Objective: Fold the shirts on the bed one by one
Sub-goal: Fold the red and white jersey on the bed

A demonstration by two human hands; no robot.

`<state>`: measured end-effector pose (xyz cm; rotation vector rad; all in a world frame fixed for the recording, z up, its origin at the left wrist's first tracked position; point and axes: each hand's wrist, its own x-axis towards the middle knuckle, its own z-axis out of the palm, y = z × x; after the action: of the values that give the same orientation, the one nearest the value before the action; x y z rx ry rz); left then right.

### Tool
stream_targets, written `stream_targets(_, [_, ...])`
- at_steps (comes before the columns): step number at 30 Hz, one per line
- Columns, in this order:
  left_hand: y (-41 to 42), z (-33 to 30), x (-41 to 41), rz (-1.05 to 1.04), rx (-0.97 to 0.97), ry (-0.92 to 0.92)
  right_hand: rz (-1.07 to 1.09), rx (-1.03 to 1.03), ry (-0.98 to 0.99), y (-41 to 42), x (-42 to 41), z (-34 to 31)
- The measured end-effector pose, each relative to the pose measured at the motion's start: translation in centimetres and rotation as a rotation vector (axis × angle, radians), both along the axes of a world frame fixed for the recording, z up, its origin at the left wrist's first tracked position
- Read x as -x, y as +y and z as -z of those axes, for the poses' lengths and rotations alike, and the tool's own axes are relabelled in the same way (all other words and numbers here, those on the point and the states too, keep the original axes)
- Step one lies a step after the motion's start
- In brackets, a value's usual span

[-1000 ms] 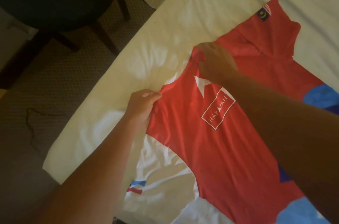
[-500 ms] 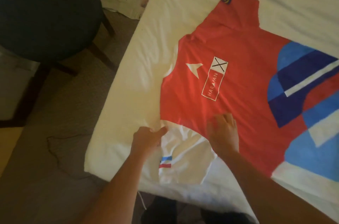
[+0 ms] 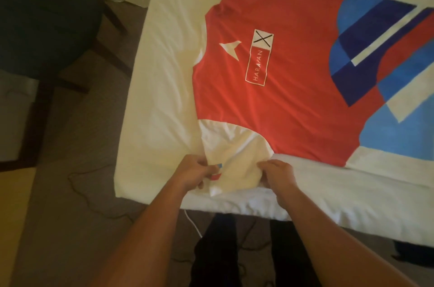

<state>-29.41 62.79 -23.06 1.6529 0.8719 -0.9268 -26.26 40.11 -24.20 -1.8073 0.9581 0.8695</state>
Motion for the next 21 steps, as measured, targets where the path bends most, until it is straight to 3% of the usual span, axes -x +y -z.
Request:
stream_targets(5, [-0.8,0.5,2.8,-0.309,-0.056,-0.048,-0.382,-0.115,0.084,-1.6,0.3,-0.8])
stream_targets(9, [-2.3,0.2,3.5,-0.265,-0.208,-0.111,-0.504,-0.143,0.046,-2.9,0.6,0.0])
stream_targets(11, [-3.8,-0.5,2.6,-0.305,-0.334,-0.162,-0.538,-0.103,-0.002,-3.6,0.7,0.0])
stream_targets(13, [-5.8,-1.4,1.6,-0.287,-0.594,-0.221,-0.557,0.016,-0.08,-5.5,0.7,-0.2])
stream_targets(16, [-9.8,-1.4,0.1,0.035,-0.838,-0.436,-0.689,0.265,-0.277,-10.6,0.4,-0.5])
stream_targets(19, [-13.9,-0.1,-2.4,0.465,-0.812,-0.583,-0.848,0.533,-0.508,-17.5,-0.2,0.1])
stream_targets(21, [-15.9,0.9,-4.2,0.702,-0.776,-0.587,-0.946,0.696,-0.464,-22.1,-1.2,0.3])
